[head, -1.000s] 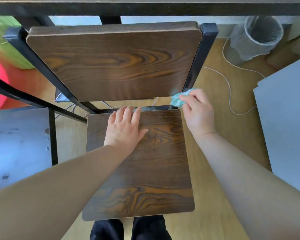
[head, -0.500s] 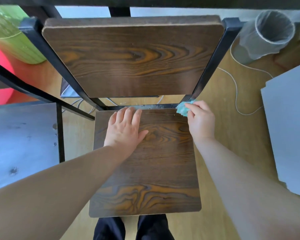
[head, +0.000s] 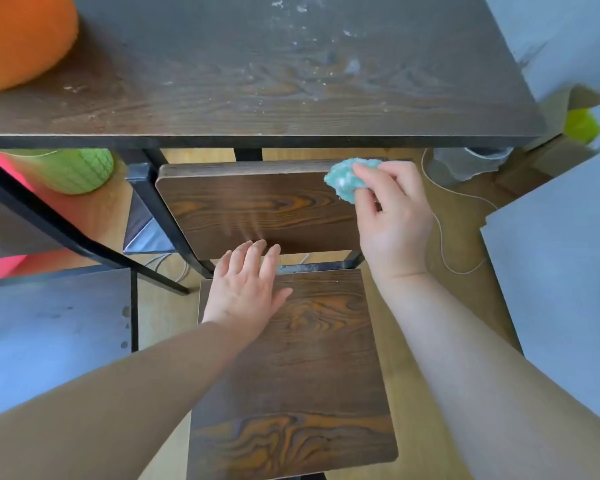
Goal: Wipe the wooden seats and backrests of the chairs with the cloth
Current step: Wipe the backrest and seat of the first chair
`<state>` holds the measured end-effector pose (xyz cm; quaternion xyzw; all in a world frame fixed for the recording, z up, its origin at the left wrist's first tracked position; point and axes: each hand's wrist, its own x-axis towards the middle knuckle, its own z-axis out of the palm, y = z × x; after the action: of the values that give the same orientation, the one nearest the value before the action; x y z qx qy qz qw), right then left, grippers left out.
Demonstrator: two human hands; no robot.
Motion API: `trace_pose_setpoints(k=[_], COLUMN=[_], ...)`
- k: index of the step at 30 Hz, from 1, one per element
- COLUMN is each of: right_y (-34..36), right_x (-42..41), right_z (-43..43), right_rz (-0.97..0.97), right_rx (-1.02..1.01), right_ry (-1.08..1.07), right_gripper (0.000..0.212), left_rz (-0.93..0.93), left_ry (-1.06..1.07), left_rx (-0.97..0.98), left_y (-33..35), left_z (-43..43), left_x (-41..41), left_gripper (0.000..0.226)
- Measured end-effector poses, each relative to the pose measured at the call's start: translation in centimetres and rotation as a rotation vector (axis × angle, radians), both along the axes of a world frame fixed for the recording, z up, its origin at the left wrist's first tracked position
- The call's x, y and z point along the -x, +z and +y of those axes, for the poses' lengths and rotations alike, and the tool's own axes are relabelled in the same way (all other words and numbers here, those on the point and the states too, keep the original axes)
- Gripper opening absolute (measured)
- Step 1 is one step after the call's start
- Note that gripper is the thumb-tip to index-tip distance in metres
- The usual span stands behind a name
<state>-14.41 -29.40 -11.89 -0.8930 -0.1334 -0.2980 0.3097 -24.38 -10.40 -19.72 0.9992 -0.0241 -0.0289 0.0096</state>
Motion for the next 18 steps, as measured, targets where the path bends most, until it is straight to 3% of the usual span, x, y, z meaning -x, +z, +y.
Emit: trace_pose_setpoints(k=[6, 11, 18], right_y=[-2.7, -4.1, -9.5], right_x=[1.0, 2.6, 3.7], right_z=[2.7, 7.3, 11.1], right_rz=[0.033, 0.094, 0.211], right_rx=[-0.045, -0.132, 0.027], right_ry=[-0.026, 0.035, 0.169], right_gripper=[0.015, 0.032, 0.02], left_rz=[0.039, 0.045, 0.11], left_ry=[0.016, 0.059, 0.092], left_rx=[0.012, 0.018, 0.015], left_y=[-1.8, -3.3, -5.1], left_z=[2.0, 3.7, 6.4], left_x=[1.0, 2.2, 3.7], left_gripper=[0.071, 0.071, 0.074])
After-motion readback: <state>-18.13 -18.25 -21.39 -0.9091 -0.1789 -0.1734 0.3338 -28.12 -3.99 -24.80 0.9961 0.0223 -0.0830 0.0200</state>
